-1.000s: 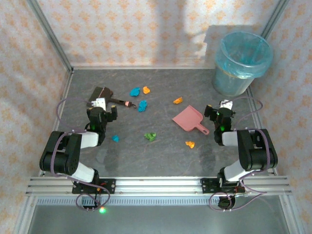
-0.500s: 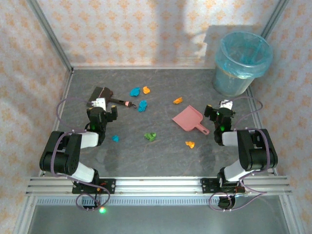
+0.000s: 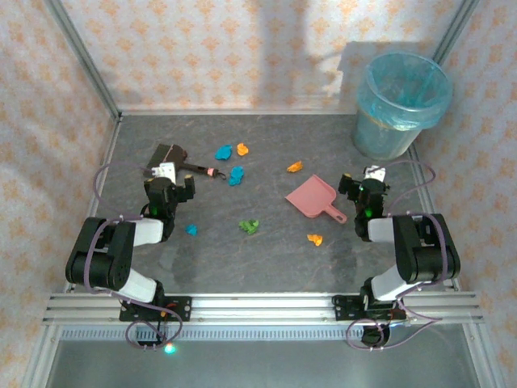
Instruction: Sweep away the paper scraps from the table
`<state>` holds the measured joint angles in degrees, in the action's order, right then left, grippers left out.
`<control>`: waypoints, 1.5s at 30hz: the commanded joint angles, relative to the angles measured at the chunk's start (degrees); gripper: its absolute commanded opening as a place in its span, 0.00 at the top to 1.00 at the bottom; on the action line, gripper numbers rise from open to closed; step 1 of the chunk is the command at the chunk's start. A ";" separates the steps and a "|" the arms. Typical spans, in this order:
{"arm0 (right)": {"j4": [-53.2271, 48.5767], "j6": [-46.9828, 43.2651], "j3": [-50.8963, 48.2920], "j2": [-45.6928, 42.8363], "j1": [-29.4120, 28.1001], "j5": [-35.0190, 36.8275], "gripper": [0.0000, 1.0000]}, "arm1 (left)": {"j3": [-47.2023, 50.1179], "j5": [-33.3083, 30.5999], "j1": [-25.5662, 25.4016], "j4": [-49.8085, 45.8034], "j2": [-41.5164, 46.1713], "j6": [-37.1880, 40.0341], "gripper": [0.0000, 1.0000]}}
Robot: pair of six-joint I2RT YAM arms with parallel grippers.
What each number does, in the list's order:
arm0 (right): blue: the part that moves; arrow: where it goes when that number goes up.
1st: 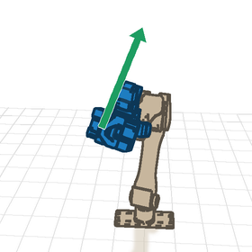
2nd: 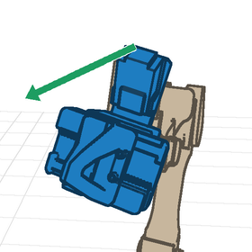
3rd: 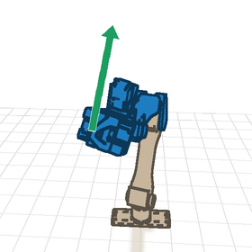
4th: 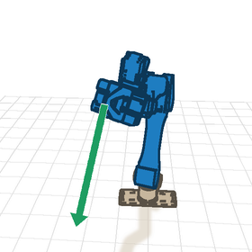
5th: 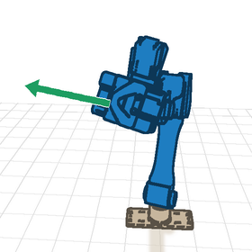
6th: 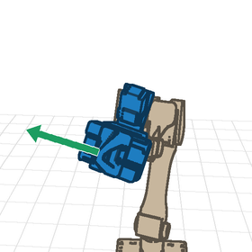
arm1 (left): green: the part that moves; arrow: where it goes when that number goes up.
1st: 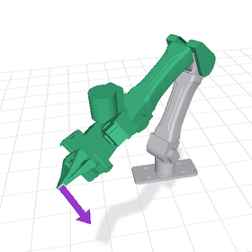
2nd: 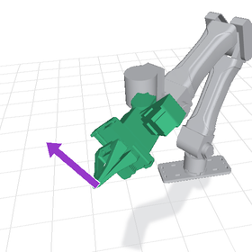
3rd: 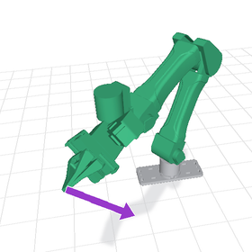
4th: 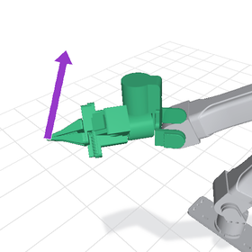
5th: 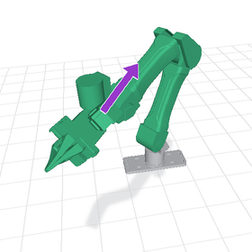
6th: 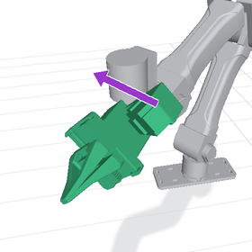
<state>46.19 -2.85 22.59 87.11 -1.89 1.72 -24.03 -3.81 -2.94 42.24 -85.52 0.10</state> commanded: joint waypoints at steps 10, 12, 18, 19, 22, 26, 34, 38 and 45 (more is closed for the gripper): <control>-16.59 5.33 3.95 -18.33 -3.36 10.41 0.01 | -4.13 -4.73 -3.86 -17.01 17.05 1.05 0.00; -21.20 12.94 5.30 -22.77 -3.25 11.60 0.01 | -4.99 -4.57 -5.29 -19.70 21.37 -1.26 0.00; -33.02 30.74 8.26 -31.28 -2.03 3.65 0.01 | -9.15 -3.98 -5.98 -29.47 29.81 -24.33 0.00; -31.31 30.77 7.64 -32.33 -1.00 -2.75 0.01 | -10.05 -2.85 -6.02 -31.42 30.21 -27.57 0.00; -36.36 31.93 11.14 -32.61 -0.33 -11.81 0.01 | -11.39 -1.54 -6.02 -35.50 30.90 -33.42 0.00; -60.79 30.09 23.97 -26.85 -0.35 -17.95 0.08 | -11.90 -8.05 -5.99 -42.75 31.81 -42.88 0.00; -92.32 18.99 37.84 -13.29 -5.22 -21.37 0.20 | -17.89 -0.47 -6.02 -48.13 23.44 -44.82 0.00; -95.86 18.35 38.52 -12.66 -7.64 -18.91 0.22 | -20.97 4.74 -6.28 -50.05 18.38 -45.35 0.00; -95.11 18.31 40.21 -12.84 -17.61 -15.83 0.21 | -32.25 7.32 -6.90 -65.47 7.85 -47.92 0.00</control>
<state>-46.89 16.80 60.14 74.91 -16.16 -16.91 -51.90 1.19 -9.39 -13.69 -74.96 -45.47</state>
